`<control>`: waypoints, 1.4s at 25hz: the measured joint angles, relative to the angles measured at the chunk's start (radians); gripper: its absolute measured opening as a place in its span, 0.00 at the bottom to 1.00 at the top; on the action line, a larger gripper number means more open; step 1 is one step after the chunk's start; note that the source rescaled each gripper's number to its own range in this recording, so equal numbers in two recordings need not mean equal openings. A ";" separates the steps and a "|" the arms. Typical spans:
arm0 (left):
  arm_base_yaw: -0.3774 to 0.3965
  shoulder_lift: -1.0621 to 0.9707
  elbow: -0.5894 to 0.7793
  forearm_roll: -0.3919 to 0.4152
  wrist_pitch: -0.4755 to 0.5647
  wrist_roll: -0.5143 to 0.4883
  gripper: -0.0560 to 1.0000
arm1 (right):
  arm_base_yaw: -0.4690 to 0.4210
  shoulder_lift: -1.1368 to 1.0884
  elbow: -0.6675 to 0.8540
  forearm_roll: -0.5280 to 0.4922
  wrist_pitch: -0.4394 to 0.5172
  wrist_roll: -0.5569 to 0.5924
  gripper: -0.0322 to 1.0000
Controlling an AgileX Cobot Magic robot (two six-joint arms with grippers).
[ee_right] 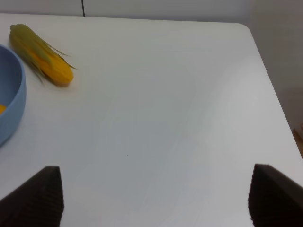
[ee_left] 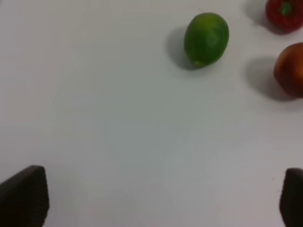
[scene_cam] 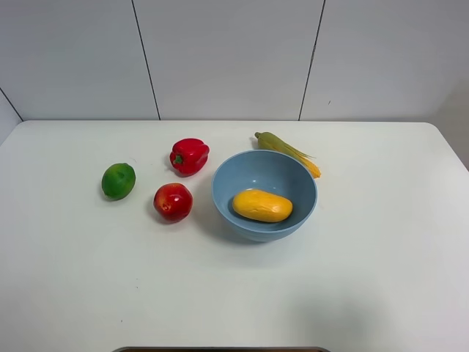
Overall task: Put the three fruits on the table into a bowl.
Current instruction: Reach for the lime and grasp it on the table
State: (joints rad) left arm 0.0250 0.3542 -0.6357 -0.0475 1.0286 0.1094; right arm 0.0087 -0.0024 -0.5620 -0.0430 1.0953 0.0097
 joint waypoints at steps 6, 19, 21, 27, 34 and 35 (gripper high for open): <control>0.000 0.415 -0.248 -0.011 -0.003 0.081 1.00 | 0.000 0.000 0.000 -0.001 0.000 0.000 0.53; -0.012 1.162 -0.711 -0.185 -0.016 0.192 1.00 | 0.000 0.000 0.000 -0.002 0.000 0.000 0.53; -0.028 1.241 -0.750 -0.185 -0.018 0.192 1.00 | 0.000 0.000 0.000 -0.003 0.000 0.000 0.53; -0.072 1.418 -0.829 -0.182 -0.031 0.194 1.00 | 0.000 0.000 0.000 -0.003 0.000 0.000 0.53; -0.110 1.549 -0.843 -0.183 -0.045 0.187 1.00 | 0.000 0.000 0.000 -0.003 0.000 0.000 0.53; -0.115 1.562 -0.843 -0.182 -0.045 0.187 1.00 | 0.000 0.000 0.000 -0.003 0.000 0.000 0.53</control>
State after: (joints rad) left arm -0.0898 1.9159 -1.4788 -0.2291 0.9831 0.2967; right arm 0.0087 -0.0024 -0.5620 -0.0460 1.0953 0.0097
